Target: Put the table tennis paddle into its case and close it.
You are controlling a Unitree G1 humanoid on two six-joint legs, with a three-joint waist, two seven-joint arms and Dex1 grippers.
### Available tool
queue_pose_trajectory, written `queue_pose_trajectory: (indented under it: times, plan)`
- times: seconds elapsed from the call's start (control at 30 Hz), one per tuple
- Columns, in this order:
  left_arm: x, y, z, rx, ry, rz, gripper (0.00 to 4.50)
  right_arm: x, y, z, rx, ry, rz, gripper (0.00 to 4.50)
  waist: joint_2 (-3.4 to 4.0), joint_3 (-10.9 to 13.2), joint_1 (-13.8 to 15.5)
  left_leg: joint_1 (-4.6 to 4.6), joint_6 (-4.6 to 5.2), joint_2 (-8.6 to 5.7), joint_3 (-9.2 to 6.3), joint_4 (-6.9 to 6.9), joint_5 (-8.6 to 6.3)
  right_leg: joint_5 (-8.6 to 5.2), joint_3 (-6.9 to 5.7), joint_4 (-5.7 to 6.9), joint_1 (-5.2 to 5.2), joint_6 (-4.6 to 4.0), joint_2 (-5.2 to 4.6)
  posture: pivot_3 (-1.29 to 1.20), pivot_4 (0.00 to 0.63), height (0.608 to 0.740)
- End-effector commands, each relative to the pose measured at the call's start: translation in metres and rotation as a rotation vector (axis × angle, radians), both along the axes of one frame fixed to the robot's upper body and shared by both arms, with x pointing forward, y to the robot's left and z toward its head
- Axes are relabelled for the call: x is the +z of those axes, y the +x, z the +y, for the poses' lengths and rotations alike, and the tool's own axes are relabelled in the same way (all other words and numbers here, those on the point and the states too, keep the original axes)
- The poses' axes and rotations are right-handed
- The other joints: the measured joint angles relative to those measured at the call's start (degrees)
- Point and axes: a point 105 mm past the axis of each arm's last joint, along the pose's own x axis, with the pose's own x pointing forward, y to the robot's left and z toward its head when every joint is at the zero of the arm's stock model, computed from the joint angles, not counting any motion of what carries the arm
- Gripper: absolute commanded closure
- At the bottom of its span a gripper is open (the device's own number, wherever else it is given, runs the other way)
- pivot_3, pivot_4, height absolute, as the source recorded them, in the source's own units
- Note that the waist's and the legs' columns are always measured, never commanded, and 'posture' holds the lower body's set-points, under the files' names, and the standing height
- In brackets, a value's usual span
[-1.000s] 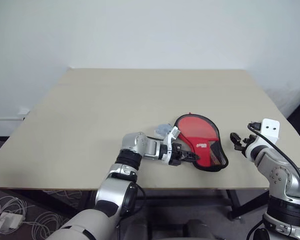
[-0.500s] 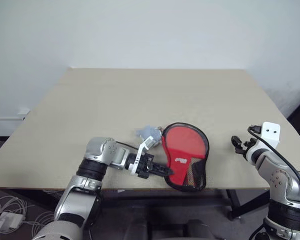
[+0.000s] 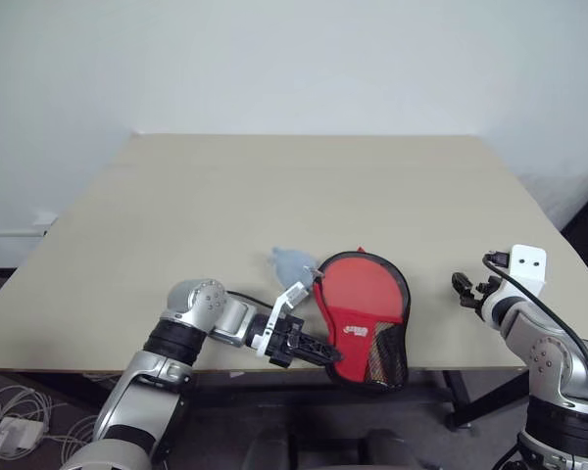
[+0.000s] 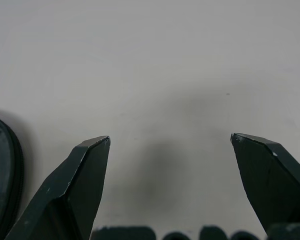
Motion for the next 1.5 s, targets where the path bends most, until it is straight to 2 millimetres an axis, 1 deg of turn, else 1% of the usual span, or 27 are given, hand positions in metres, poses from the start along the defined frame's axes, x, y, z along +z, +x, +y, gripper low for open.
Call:
queue_pose_trajectory:
  times: [0.03, 0.2, 0.27, 0.33, 0.4, 0.5, 0.57, 0.63, 0.7, 0.73, 0.8, 0.87, 0.9, 0.93, 1.03, 1.13, 1.23, 1.27, 1.33, 1.4, 1.5]
  plan:
    - [0.014, 0.004, 0.001, 0.008, -0.047, -0.035, 2.73, 0.014, 0.005, 0.002, 0.011, -0.014, -0.056, 0.3, 0.0, 0.0, 0.0, 0.0, 0.0, 0.0, 0.0, 0.0, 0.0, 0.0, 0.0, 0.0, 0.0, 0.0, 0.0, 0.0, 0.0, 0.728]
    - [0.018, 0.009, 0.006, 0.04, -0.045, -0.052, 0.96, 0.015, 0.008, 0.005, 0.024, -0.01, -0.057, 0.3, 0.0, 0.0, -0.1, 0.0, 0.0, 0.0, 0.0, 0.0, 0.0, 0.0, 0.0, 0.0, -0.01, 0.0, 0.01, 0.0, 0.0, 0.728]
    - [0.021, 0.012, 0.011, 0.056, -0.042, -0.101, 0.31, 0.019, 0.01, 0.006, 0.033, -0.012, -0.074, 0.3, 0.0, 0.0, -0.1, 0.0, 0.0, 0.0, 0.0, 0.0, 0.0, 0.0, 0.0, 0.0, -0.01, 0.0, 0.01, 0.0, 0.0, 0.728]
    - [0.026, 0.013, 0.015, 0.057, -0.058, -0.174, 0.31, 0.024, 0.011, 0.007, 0.043, -0.012, -0.093, 0.3, 0.0, 0.0, -0.1, 0.01, 0.0, 0.01, 0.02, -0.02, 0.0, 0.0, 0.01, 0.01, -0.03, -0.01, 0.02, 0.0, 0.0, 0.728]
    - [0.031, 0.014, 0.019, 0.04, -0.078, -0.283, 0.31, 0.03, 0.013, 0.008, 0.058, -0.011, -0.12, 0.3, 0.0, 0.0, -0.1, 0.01, -0.05, 0.02, 0.03, -0.06, 0.03, 0.0, 0.01, 0.01, -0.04, -0.02, 0.02, 0.0, 0.0, 0.728]
    - [0.043, 0.006, 0.025, -0.031, -0.137, -0.409, 0.31, 0.042, 0.016, 0.014, 0.097, -0.016, -0.166, 0.3, 0.01, 0.0, -0.1, 0.01, -0.09, 0.01, 0.06, -0.09, 0.05, 0.0, 0.0, -0.01, -0.04, -0.03, 0.0, 0.0, 0.0, 0.728]
    - [0.054, 0.008, 0.021, -0.043, -0.193, -0.482, 0.31, 0.048, 0.017, 0.016, 0.114, -0.02, -0.194, 0.3, 0.02, 0.0, 0.2, 0.0, -0.09, 0.01, 0.09, -0.09, 0.05, 0.0, 0.01, -0.03, -0.03, -0.03, -0.02, 0.0, 0.0, 0.728]
    - [0.058, 0.013, 0.009, -0.043, -0.221, -0.592, 0.31, 0.052, 0.019, 0.016, 0.115, -0.021, -0.21, 0.3, 0.01, 0.0, 0.2, 0.0, -0.09, 0.0, 0.07, -0.05, 0.05, 0.0, -0.03, -0.04, 0.01, -0.03, -0.04, 0.0, 0.0, 0.728]
    - [0.053, 0.02, -0.006, -0.041, -0.207, -0.751, 0.31, 0.053, 0.022, 0.015, 0.113, -0.023, -0.213, 0.3, 0.01, 0.0, 0.2, 0.0, -0.09, -0.02, 0.07, -0.03, 0.05, 0.0, -0.01, -0.07, 0.03, -0.03, -0.04, 0.0, 0.0, 0.728]
    - [0.051, 0.027, -0.014, -0.007, -0.205, -0.822, 0.31, 0.054, 0.023, 0.014, 0.112, -0.025, -0.213, 0.3, 0.0, 0.0, 0.2, 0.0, -0.09, -0.02, 0.07, -0.03, 0.05, 0.0, 0.0, -0.08, 0.05, -0.03, -0.03, 0.0, 0.0, 0.728]
    - [0.046, 0.041, -0.027, 0.061, -0.192, -0.892, 0.31, 0.054, 0.025, 0.015, 0.116, -0.029, -0.213, 0.3, 0.01, 0.0, 0.2, 0.01, -0.09, -0.02, 0.07, -0.05, 0.05, 0.0, 0.03, -0.08, 0.04, -0.03, -0.01, 0.0, 0.0, 0.728]
    - [0.038, 0.043, -0.038, 0.029, -0.182, -0.969, 0.31, 0.055, 0.027, 0.017, 0.124, -0.036, -0.213, 0.3, 0.01, 0.0, 0.1, 0.0, -0.08, -0.02, 0.05, -0.03, 0.06, 0.01, 0.03, -0.05, 0.03, -0.03, 0.02, 0.0, 0.0, 0.728]
    - [0.031, 0.046, -0.042, 0.009, -0.153, -1.015, 0.31, 0.055, 0.027, 0.017, 0.125, -0.039, -0.212, 0.3, 0.04, 0.0, 0.0, 0.01, -0.07, -0.01, 0.07, -0.03, 0.06, 0.01, 0.06, -0.05, 0.02, -0.03, 0.03, 0.0, 0.0, 0.728]
    - [0.024, 0.05, -0.045, 0.005, -0.121, -1.059, 0.31, 0.055, 0.027, 0.017, 0.126, -0.04, -0.211, 0.3, 0.05, 0.0, 0.0, 0.02, -0.07, -0.02, 0.09, -0.04, 0.06, 0.01, 0.08, -0.05, 0.02, -0.03, 0.03, 0.0, 0.0, 0.728]
    - [0.015, 0.062, -0.051, 0.031, -0.075, -1.161, 0.31, 0.055, 0.028, 0.017, 0.126, -0.047, -0.213, 0.3, 0.05, 0.0, 0.1, 0.02, -0.06, -0.02, 0.08, -0.03, 0.06, 0.01, 0.06, -0.05, 0.03, -0.03, 0.04, 0.0, 0.0, 0.728]
    - [-0.003, 0.064, -0.052, 0.003, -0.005, -1.185, 0.31, 0.057, 0.03, 0.02, 0.133, -0.044, -0.219, 0.3, 0.05, 0.0, 0.1, 0.0, -0.06, -0.02, 0.08, -0.02, 0.06, 0.01, 0.07, -0.06, 0.03, -0.02, 0.03, 0.0, 0.0, 0.728]
    - [-0.017, 0.068, -0.049, -0.001, 0.066, -1.203, 0.31, 0.062, 0.034, 0.029, 0.178, -0.038, -0.238, 0.3, 0.06, 0.0, 0.1, 0.02, -0.06, -0.02, 0.07, -0.01, 0.06, 0.01, 0.06, -0.05, 0.05, -0.02, 0.03, 0.0, 0.0, 0.728]
    - [-0.02, 0.069, -0.048, -0.007, 0.085, -1.201, 0.31, 0.064, 0.036, 0.034, 0.199, -0.029, -0.246, 0.3, 0.06, 0.0, 0.1, 0.03, -0.05, -0.02, 0.06, -0.01, 0.06, 0.01, 0.06, -0.05, 0.06, -0.02, 0.03, 0.0, 0.0, 0.728]
    - [-0.027, 0.068, -0.046, -0.03, 0.118, -1.192, 0.31, 0.069, 0.042, 0.05, 0.254, 0.069, -0.255, 0.3, 0.07, 0.0, 0.0, 0.05, -0.05, -0.02, 0.07, 0.0, 0.06, 0.01, 0.06, -0.04, 0.08, -0.01, 0.03, 0.0, 0.0, 0.728]
    - [-0.031, 0.067, -0.045, -0.04, 0.133, -1.184, 0.31, 0.078, 0.047, 0.069, 0.339, 0.145, -0.272, 0.3, 0.12, -0.1, 0.0, 0.09, -0.03, -0.02, 0.06, 0.0, 0.07, 0.01, 0.05, -0.03, 0.11, -0.01, 0.04, 0.0, 0.0, 0.728]
    - [-0.04, 0.062, -0.045, -0.085, 0.152, -1.196, 0.31, 0.093, 0.058, 0.101, 0.495, 0.175, -0.29, 0.3, 0.16, -0.1, 0.0, 0.1, -0.03, -0.02, 0.04, 0.02, 0.07, 0.01, 0.04, -0.03, 0.15, -0.01, 0.04, 0.0, 0.0, 0.728]
